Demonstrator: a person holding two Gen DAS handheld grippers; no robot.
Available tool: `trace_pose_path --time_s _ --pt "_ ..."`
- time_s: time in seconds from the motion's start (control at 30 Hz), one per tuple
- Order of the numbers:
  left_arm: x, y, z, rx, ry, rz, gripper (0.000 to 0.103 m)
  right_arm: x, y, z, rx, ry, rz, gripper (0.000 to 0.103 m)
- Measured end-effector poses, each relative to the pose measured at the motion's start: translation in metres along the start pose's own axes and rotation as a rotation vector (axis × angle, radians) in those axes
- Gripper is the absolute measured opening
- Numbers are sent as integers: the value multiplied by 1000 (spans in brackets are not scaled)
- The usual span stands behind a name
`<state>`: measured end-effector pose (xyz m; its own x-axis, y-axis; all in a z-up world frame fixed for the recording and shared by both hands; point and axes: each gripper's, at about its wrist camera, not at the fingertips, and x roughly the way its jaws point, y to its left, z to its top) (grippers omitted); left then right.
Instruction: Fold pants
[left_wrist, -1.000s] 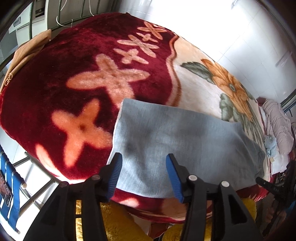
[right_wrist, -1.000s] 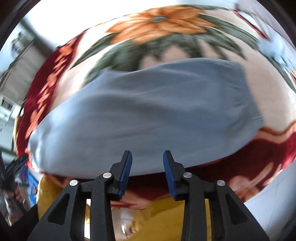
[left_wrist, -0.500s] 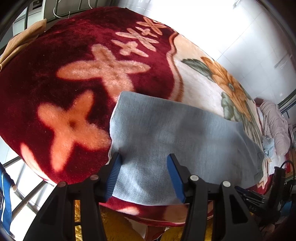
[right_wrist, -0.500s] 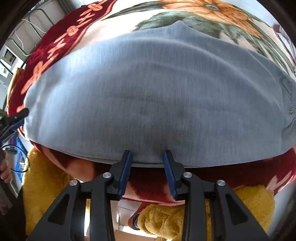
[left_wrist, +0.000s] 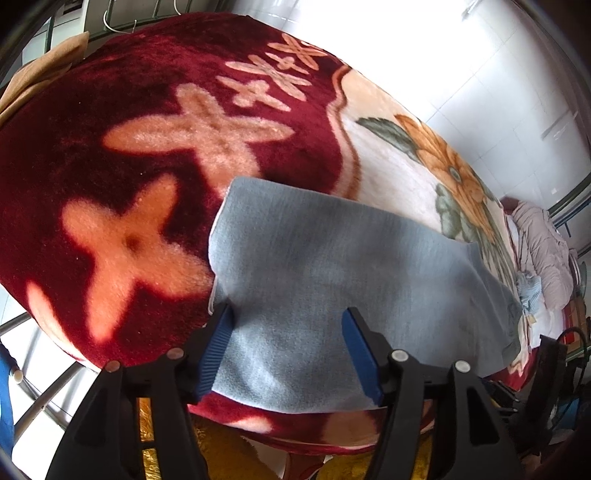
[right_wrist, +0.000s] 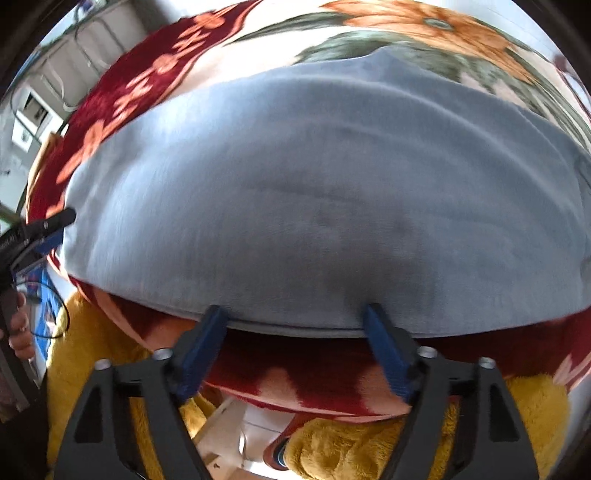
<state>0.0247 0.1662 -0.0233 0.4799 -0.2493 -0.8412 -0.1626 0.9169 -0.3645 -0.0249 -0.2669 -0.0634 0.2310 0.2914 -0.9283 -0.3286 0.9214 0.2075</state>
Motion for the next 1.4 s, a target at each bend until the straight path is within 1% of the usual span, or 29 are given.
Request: trace_pose_path --time_s 0.1,0.23,0.27,0.37,0.4,0.47,0.57,0.63,0.7,0.8,0.87,0.9,0.93,0.97,1.0,1.03,1.1,1.17,1.3,1.4 --pt "1 -5 -1 37 7 7 69 1 7 -2 -29 -5 -29 84" --pt "-4 -8 -1 44 8 34 68 -4 8 -6 -34 -14 -33 83" --pt "-8 -7 0 41 -2 46 67 -5 7 -7 -26 -19 -29 82" --pt "-22 -5 2 58 -74 121 66 -13 3 -10 0 -40 -17 77" --pt "-23 -3 4 70 -82 140 66 -15 1 -11 9 -48 -11 76" --pt "-19 3 6 62 -64 140 66 -18 -1 -11 24 -62 4 74" --pt "-6 13 6 14 -21 103 66 -26 -1 -9 36 -93 26 71" --pt "-2 12 5 27 -25 111 66 -30 1 -7 36 -120 34 71" --pt "0 4 3 68 -25 142 66 -34 0 -7 35 -139 44 71" --pt "6 -6 1 124 -27 206 65 -33 -4 -7 49 -136 60 71" --pt "7 -9 -1 126 -33 222 58 -31 -5 -7 57 -129 70 69" --pt "6 -11 -1 124 -33 208 45 -29 -5 -5 60 -127 73 67" --pt "6 -13 -2 125 -33 200 37 -29 -6 -6 64 -127 74 67" --pt "7 -16 -2 131 -33 196 32 -29 -7 -5 69 -127 75 67" --pt "7 -19 -2 140 -31 187 22 -28 -7 -5 76 -127 77 67" --pt "7 -22 -2 146 -31 174 16 -28 -9 -5 84 -127 81 66" --pt "5 -24 -2 143 -38 162 13 -30 -12 -5 99 -133 90 66" --pt "-1 -24 -1 125 -48 136 13 -34 -14 -5 104 -146 92 66" --pt "-23 -29 4 77 -81 52 12 -39 -19 -6 119 -166 100 66" --pt "-42 -50 7 88 -108 -23 12 -42 -23 -6 131 -177 104 66"
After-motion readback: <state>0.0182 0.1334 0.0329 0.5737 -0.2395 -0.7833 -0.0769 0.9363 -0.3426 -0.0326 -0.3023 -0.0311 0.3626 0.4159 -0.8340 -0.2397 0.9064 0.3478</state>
